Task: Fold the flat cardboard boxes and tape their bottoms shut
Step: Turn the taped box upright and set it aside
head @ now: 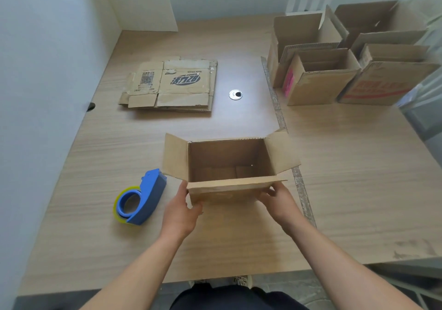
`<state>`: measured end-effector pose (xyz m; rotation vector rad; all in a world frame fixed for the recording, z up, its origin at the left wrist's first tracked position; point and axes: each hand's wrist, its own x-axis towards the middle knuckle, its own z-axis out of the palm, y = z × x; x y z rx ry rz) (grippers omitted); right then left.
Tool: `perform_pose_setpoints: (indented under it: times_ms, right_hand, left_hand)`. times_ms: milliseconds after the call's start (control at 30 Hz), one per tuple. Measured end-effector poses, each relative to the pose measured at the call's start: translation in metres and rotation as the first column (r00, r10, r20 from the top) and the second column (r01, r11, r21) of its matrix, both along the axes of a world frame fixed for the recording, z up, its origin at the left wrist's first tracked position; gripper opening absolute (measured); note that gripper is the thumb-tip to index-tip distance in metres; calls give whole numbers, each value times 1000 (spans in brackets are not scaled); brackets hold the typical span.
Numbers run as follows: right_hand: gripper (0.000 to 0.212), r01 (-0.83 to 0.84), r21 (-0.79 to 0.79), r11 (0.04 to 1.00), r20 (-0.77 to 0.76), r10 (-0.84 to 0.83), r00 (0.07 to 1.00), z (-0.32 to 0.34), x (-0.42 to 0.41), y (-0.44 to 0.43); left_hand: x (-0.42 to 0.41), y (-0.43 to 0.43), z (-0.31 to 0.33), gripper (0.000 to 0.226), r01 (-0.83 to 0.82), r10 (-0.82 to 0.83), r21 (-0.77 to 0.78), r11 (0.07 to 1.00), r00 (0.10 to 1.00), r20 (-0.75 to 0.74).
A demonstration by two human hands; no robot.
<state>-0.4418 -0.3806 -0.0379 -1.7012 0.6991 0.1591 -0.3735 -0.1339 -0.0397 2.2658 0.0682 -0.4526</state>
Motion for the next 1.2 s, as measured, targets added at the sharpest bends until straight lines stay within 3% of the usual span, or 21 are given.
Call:
perform_pose_setpoints:
  times_ms: [100,200,300,433,500,600,700,800,867,1000,1100,1200]
  right_hand:
    - [18,-57,-20,998,-15,56,998,-3,-7,-3]
    - [12,-118,-68,991,0,118,993,-3,-16,-10]
    - [12,-50,45,998,72,47,996,4,-22,-24]
    - [48,-78,176,981,222,38,974,25,-26,-46]
    - [51,-63,198,978,289,3,957,37,-20,-50]
    - [54,-100,143,985,377,39,926,57,-2,-50]
    - [60,-149,66,987,351,117,929,74,26,-46]
    - [79,-221,-248,943,206,274,939,87,51,-46]
    - [85,-348,-447,824,62,417,907,91,64,-45]
    - [63,-556,-594,581,-226,543,809,92,87,-38]
    - [48,-555,-619,556,-299,487,821,97,101,-35]
    - [43,-498,-653,571,-276,432,858,95,107,-36]
  left_hand:
    - [-3,4,7,44,28,-40,-166,986,997,-70]
    - [-4,14,14,29,17,-36,-204,979,995,-90]
    - [-6,29,24,23,73,-83,-229,971,996,-33]
    - [-8,40,49,62,108,-131,-495,862,991,-11]
    - [-6,41,62,79,190,-204,-554,810,978,37]
    - [3,34,77,85,210,-194,-495,843,977,85]
    - [9,25,83,89,330,-303,-257,908,943,139]
    - [10,24,79,106,398,-376,-135,907,912,162]
    - [8,26,76,117,441,-427,-62,895,889,163]
    - [5,23,72,110,409,-406,31,912,888,214]
    - [6,21,71,95,358,-354,35,933,896,268]
    - [4,22,70,84,321,-313,29,947,897,312]
